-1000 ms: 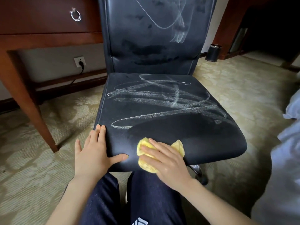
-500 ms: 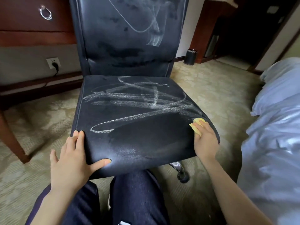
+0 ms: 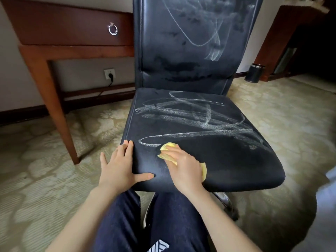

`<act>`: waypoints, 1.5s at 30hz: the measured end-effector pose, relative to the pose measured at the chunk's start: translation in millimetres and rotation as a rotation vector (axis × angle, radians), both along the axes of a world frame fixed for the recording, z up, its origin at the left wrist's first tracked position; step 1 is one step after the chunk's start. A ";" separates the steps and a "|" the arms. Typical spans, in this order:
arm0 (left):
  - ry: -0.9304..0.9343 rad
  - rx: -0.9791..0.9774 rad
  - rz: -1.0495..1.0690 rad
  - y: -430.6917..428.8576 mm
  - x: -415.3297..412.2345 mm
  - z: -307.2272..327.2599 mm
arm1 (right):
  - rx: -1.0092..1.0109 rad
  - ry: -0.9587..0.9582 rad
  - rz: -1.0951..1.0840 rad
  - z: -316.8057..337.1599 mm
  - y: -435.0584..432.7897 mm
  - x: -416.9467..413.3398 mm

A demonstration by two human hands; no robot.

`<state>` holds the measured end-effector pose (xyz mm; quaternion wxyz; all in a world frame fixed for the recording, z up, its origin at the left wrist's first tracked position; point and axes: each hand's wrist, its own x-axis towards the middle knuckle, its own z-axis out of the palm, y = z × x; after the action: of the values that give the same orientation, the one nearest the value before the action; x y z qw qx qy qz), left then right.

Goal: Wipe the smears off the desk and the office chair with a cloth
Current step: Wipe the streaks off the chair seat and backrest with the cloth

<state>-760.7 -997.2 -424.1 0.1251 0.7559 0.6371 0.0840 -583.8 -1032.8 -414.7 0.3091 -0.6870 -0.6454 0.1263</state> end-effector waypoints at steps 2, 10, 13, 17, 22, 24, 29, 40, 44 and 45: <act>-0.145 -0.081 0.015 0.5 -4.8 12.8 | -0.113 0.321 0.020 19.1 6.1 2.9; -1.212 -0.068 0.035 -25.5 22.8 52.5 | -0.216 1.362 0.358 67.8 11.7 -17.3; -1.384 -0.039 0.151 -32.9 23.1 59.1 | -0.197 1.348 0.422 80.8 9.0 -27.7; -1.263 0.069 0.139 -36.8 17.6 68.1 | -0.133 1.258 0.497 89.3 6.4 -34.9; -1.094 0.245 0.230 -35.9 15.5 76.4 | -0.134 1.182 0.518 84.1 4.1 -39.6; -1.060 0.235 0.253 -33.5 13.0 77.0 | -0.140 1.099 0.487 80.7 2.7 -35.1; -1.272 0.016 0.310 -30.4 12.6 71.9 | 0.006 0.704 0.415 63.0 -1.0 -27.2; -1.431 -0.178 0.195 -34.5 26.5 64.3 | -0.126 1.488 0.394 28.9 -9.8 -30.8; -0.980 -0.092 -0.096 -42.0 53.8 72.2 | -0.223 1.753 0.295 21.5 -10.5 -36.0; -0.914 -0.088 -0.153 -44.7 59.6 71.7 | -0.189 1.795 0.234 22.1 -9.7 -32.9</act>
<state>-701.1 -1041.9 -352.3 0.4307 0.6801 0.4622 0.3720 -616.7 -1042.5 -392.6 0.6232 -0.2831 -0.2151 0.6966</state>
